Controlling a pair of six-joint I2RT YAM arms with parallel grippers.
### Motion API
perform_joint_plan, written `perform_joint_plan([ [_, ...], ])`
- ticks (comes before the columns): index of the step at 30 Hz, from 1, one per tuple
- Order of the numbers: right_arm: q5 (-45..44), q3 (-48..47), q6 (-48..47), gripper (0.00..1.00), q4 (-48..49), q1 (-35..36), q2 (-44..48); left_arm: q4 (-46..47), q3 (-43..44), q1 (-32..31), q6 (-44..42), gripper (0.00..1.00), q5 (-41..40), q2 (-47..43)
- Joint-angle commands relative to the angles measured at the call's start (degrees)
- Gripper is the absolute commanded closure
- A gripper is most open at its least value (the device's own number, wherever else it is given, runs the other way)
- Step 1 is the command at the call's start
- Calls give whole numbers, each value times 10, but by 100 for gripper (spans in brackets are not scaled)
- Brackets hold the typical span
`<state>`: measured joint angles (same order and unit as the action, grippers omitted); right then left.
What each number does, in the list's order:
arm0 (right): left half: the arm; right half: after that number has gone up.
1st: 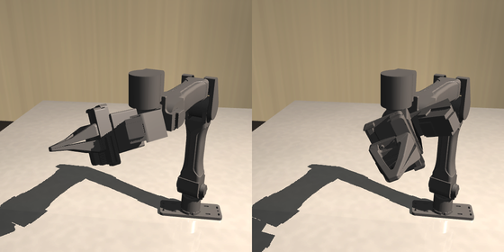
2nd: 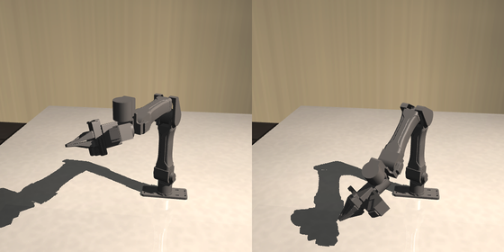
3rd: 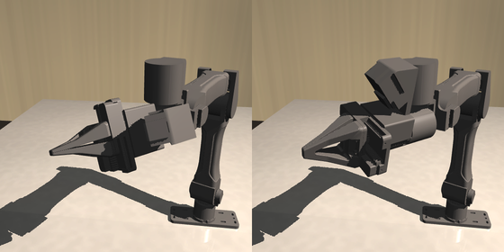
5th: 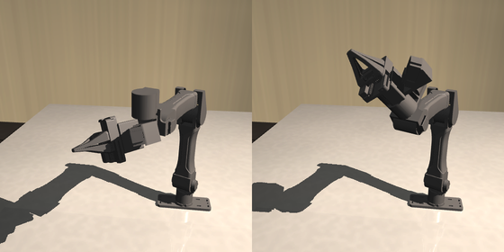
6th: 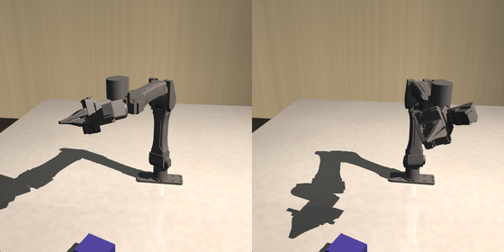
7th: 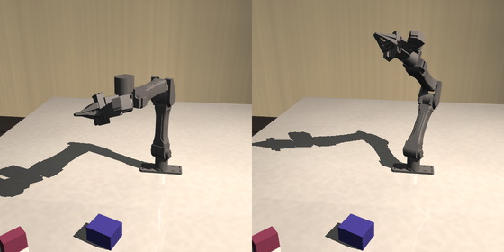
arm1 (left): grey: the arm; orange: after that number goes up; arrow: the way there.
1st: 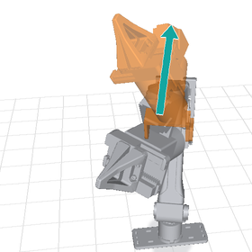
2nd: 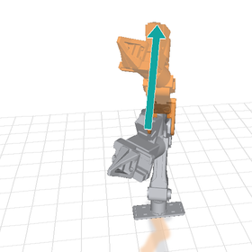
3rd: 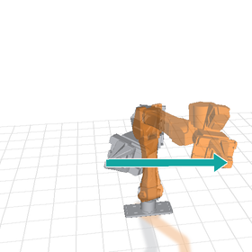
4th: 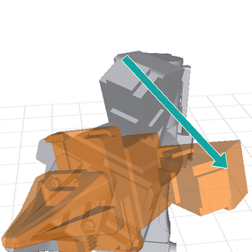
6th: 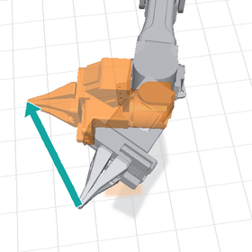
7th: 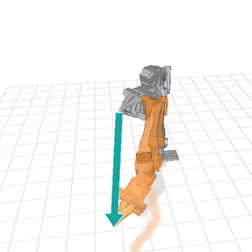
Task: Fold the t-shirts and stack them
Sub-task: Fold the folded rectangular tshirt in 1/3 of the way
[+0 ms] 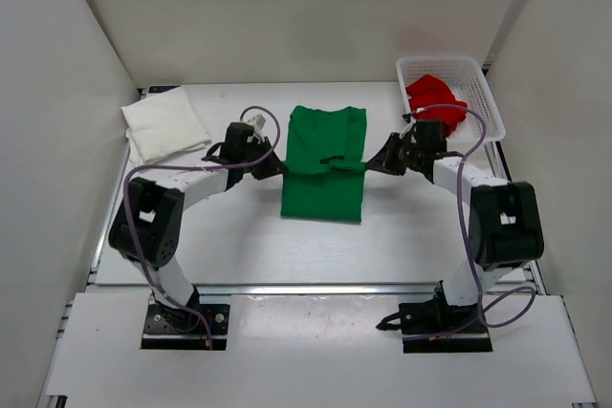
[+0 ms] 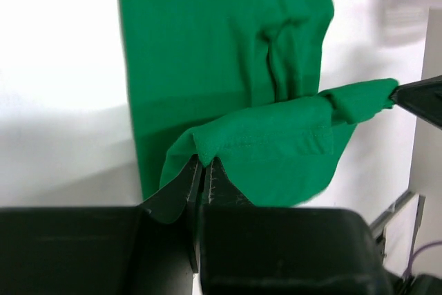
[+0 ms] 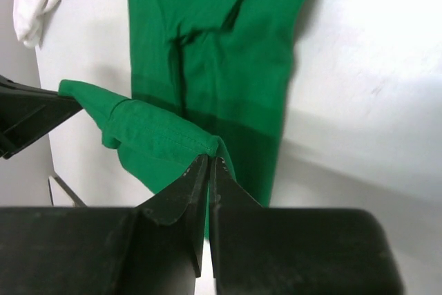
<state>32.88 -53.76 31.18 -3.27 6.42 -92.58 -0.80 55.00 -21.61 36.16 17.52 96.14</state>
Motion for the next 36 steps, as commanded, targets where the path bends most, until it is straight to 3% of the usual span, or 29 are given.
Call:
perform_joint_plan([
  [1, 10, -49, -13, 100, 29, -21, -44, 9, 62, 9, -11, 100, -13, 42],
  [9, -9, -131, -27, 100, 12, -12, -146, -3, 119, 9, -5, 86, -5, 125],
  [12, -25, -161, -35, 97, -7, -7, -161, 19, 108, 19, 4, 70, -2, 119],
  [14, -33, -172, -42, 86, -31, -5, -155, 20, 107, 21, 6, 55, 4, 103],
  [15, -43, -176, -44, 78, -38, 0, -148, 26, 95, 18, 11, 54, 2, 82],
  [17, -66, -166, -50, 70, -41, 9, -113, 50, 54, 10, 10, 56, -17, 37],
  [20, -103, -127, -48, 68, -23, 26, -54, 81, -8, -27, 17, 62, -40, -27],
  [23, -103, -79, -50, 87, 11, 65, -32, 112, -50, -68, 35, 63, -34, -32],
  [27, -90, -114, -90, 100, -36, 128, -85, 127, -58, -88, 39, 68, -20, 35],
  [30, -106, -160, -111, 100, -59, 168, -131, 143, -92, -78, 48, 72, -4, 57],
  [36, -84, -223, -106, 100, -64, 183, -209, 187, -168, -99, 58, 71, -13, 4],
])
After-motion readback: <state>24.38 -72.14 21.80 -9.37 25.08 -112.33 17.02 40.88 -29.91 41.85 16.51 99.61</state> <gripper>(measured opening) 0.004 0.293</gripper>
